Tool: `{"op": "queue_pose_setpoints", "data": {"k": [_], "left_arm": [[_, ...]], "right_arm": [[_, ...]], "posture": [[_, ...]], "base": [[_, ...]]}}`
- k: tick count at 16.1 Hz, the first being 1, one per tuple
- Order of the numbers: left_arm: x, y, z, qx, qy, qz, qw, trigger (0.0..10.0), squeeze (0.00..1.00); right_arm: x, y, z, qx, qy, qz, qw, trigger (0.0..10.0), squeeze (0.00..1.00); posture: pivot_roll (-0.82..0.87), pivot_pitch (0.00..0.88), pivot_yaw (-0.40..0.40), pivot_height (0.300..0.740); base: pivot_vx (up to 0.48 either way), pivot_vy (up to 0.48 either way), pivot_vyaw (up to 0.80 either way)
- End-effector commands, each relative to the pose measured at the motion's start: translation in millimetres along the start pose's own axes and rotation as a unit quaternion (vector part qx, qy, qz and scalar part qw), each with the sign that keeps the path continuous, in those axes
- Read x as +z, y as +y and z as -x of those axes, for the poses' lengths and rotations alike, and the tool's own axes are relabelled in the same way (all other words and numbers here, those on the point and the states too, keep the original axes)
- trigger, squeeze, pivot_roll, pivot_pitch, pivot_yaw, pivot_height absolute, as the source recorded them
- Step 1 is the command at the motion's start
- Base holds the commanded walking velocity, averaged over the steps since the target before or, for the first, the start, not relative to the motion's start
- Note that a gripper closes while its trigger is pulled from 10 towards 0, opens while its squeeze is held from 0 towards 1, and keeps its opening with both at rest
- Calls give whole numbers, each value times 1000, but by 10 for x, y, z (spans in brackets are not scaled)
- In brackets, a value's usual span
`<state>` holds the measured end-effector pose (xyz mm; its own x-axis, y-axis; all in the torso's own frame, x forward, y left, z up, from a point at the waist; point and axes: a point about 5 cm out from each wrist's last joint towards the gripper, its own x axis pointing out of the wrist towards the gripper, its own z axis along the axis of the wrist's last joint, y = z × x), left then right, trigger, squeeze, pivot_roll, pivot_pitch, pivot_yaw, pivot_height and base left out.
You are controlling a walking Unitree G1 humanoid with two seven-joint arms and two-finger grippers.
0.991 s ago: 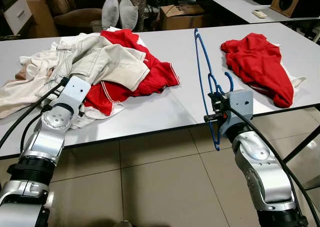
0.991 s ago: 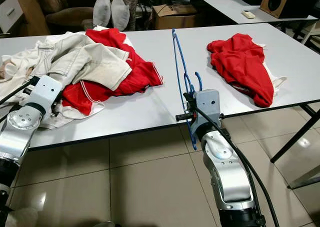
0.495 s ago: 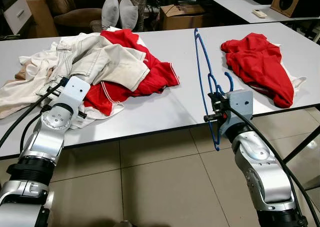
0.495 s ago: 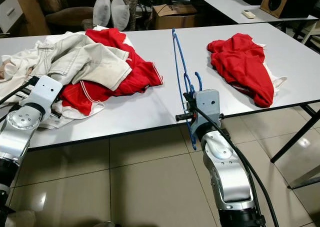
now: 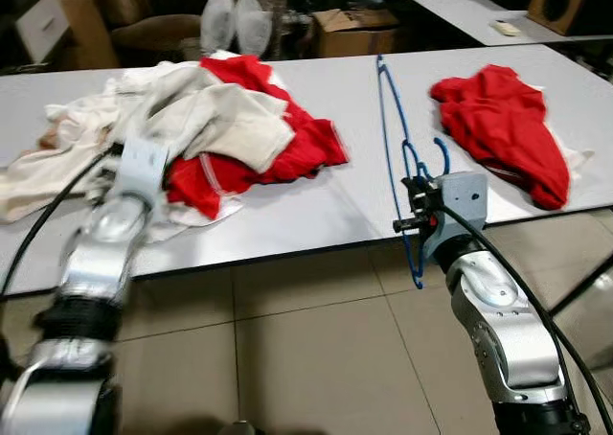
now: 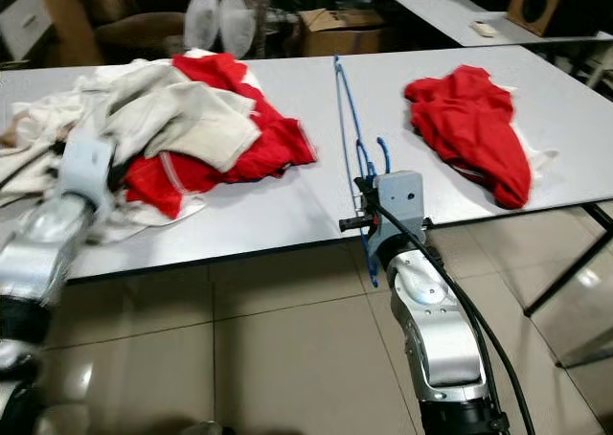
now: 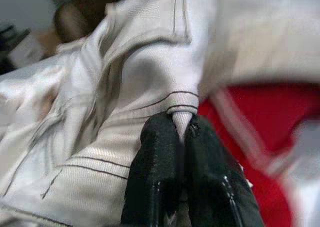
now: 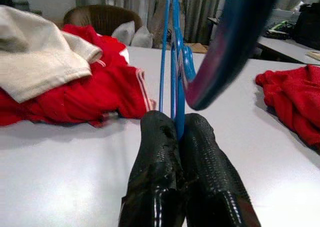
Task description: Hang hanger
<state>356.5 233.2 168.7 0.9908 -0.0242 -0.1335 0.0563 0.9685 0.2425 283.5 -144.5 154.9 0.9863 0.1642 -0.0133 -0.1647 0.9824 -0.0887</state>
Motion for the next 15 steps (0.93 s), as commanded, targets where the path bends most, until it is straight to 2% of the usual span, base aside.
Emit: {"op": "queue_pose_setpoints", "data": {"k": [1,2,4,5,6,7,9,10,11,12,13,14,15], "left_arm": [[355,1,-53,-12,-63,49,997,0,0],[587,-34,-125,-21,-95,84,992,0,0],[1163,-258,-270,-73,-162,119,977,0,0],[1265,-313,-282,-86,-174,121,974,0,0],[1714,-622,-299,-149,-228,143,952,0,0],[1982,-845,-282,-191,-255,162,934,0,0],[2265,-1377,-211,-279,-275,171,904,0,0],[2288,-1589,-171,-314,-272,179,892,0,0],[2123,-1980,-130,-365,-234,173,884,0,0],[2060,-2071,-120,-375,-222,163,885,0,0],[1854,-2260,-113,-392,-187,133,891,0,0],[1578,-2415,-126,-404,-137,86,900,275,0],[1451,-2461,-136,-406,-115,66,904,1294,0]], "right_arm": [[54,-63,-22,-19,-15,5,1000,10000,0],[63,-103,-23,-31,-17,5,999,10000,0],[84,-208,-19,-59,-21,2,998,10000,0],[89,-225,-17,-64,-22,2,998,10000,0],[132,-328,1,-94,-33,0,995,10000,0],[163,-405,8,-115,-40,-3,993,10000,0],[203,-586,76,-167,-53,-11,984,10000,0],[205,-642,110,-185,-54,-14,981,10000,0],[199,-702,155,-204,-53,-15,977,10000,0],[199,-709,163,-207,-54,-15,977,10000,0],[198,-713,183,-210,-54,-15,976,10000,0],[183,-708,200,-212,-53,-15,976,10000,0],[173,-702,203,-212,-52,-16,976,10000,0]], "posture": [[-62,0,30,740],[-65,0,32,740],[-74,0,36,740],[-74,0,36,740],[-85,0,42,740],[-102,0,56,740],[-119,0,74,740],[-119,0,74,740],[-144,0,104,740],[-149,0,108,740],[-154,0,115,740],[-158,0,121,740],[-158,0,121,740]], "base": [[0,0,0],[0,0,0],[0,0,0],[0,0,0],[0,0,0],[0,0,0],[0,0,0],[0,0,0],[0,0,0],[0,0,0],[0,0,0],[0,0,0],[0,0,0]]}}
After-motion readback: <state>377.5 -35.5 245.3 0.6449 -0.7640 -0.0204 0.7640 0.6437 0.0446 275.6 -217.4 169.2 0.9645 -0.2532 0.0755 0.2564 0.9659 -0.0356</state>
